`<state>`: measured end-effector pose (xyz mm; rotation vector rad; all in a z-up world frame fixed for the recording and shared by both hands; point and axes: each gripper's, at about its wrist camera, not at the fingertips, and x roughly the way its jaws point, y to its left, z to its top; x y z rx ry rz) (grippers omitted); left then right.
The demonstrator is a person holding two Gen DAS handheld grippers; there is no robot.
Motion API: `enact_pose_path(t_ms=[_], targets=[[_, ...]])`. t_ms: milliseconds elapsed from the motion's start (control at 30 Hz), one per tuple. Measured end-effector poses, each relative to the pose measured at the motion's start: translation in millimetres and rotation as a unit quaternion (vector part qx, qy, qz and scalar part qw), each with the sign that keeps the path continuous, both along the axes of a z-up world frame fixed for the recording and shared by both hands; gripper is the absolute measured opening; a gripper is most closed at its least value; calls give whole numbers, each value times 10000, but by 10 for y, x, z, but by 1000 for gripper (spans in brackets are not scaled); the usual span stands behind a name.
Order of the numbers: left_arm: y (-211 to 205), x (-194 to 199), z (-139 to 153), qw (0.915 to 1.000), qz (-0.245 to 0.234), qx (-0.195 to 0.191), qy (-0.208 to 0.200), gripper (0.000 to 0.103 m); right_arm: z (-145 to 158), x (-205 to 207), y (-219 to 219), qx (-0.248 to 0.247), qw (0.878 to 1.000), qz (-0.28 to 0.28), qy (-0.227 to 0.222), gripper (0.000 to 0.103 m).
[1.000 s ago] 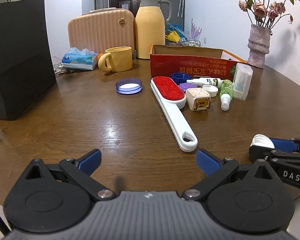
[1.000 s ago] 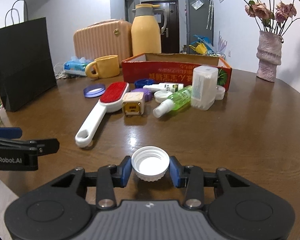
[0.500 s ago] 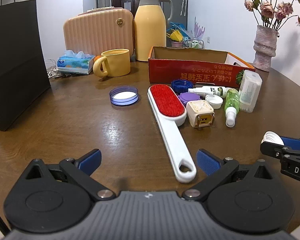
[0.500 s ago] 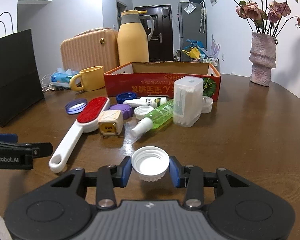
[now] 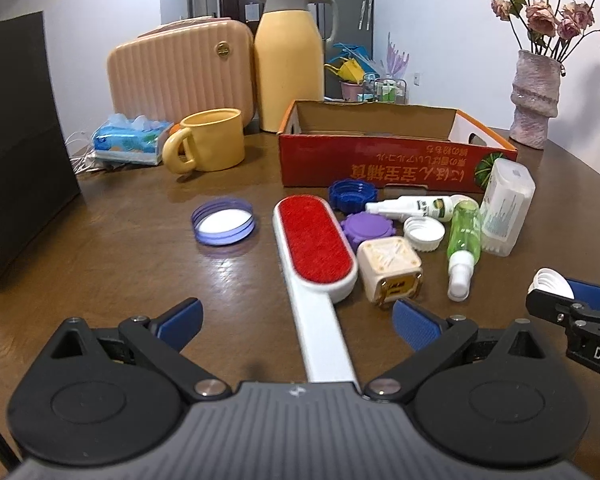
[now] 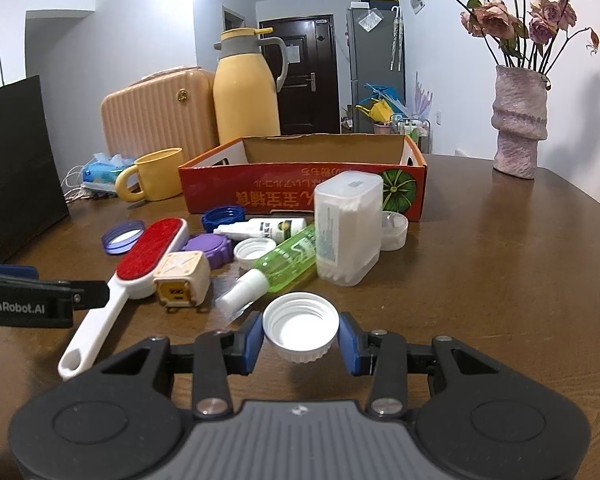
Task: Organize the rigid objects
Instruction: 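Grasp the white square plug with the left gripper while the right holds the cap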
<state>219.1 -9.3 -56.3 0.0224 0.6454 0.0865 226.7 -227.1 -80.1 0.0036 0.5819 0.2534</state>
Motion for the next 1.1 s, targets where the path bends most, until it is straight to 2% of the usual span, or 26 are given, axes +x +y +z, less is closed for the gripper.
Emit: enact_pose_path(t_ms=[133, 233, 300, 567, 700, 900, 967, 1033, 1100], targets=[[-102, 92, 19, 9999, -102, 13, -31, 102, -13, 78, -44, -5, 10000, -13, 5, 39], [-180, 163, 20, 9997, -231, -44, -8, 90, -26, 122, -84, 15, 10000, -32, 1, 39], [-244, 226, 13, 9996, -274, -64, 31, 86, -34, 154, -112, 38, 10000, -50, 0, 39], [-461, 485, -35, 9991, -353, -135, 208, 81, -54, 209, -178, 179, 9997, -76, -117, 39], [-534, 586, -81, 9989, -324, -153, 315, 72, -68, 235, -201, 194, 9996, -133, -171, 39], [-571, 683, -133, 9991, -185, -104, 372, 71, -105, 273, -225, 251, 9994, -169, -155, 39], [-582, 698, -136, 9992, -158, -84, 361, 66, -114, 283, -236, 283, 9993, -205, -144, 39], [-590, 690, -134, 9993, -142, -75, 336, 54, -120, 295, -264, 346, 9989, -275, -130, 39], [-585, 690, -130, 9990, -177, -163, 365, 49, -126, 309, -296, 420, 9984, -356, -107, 39]])
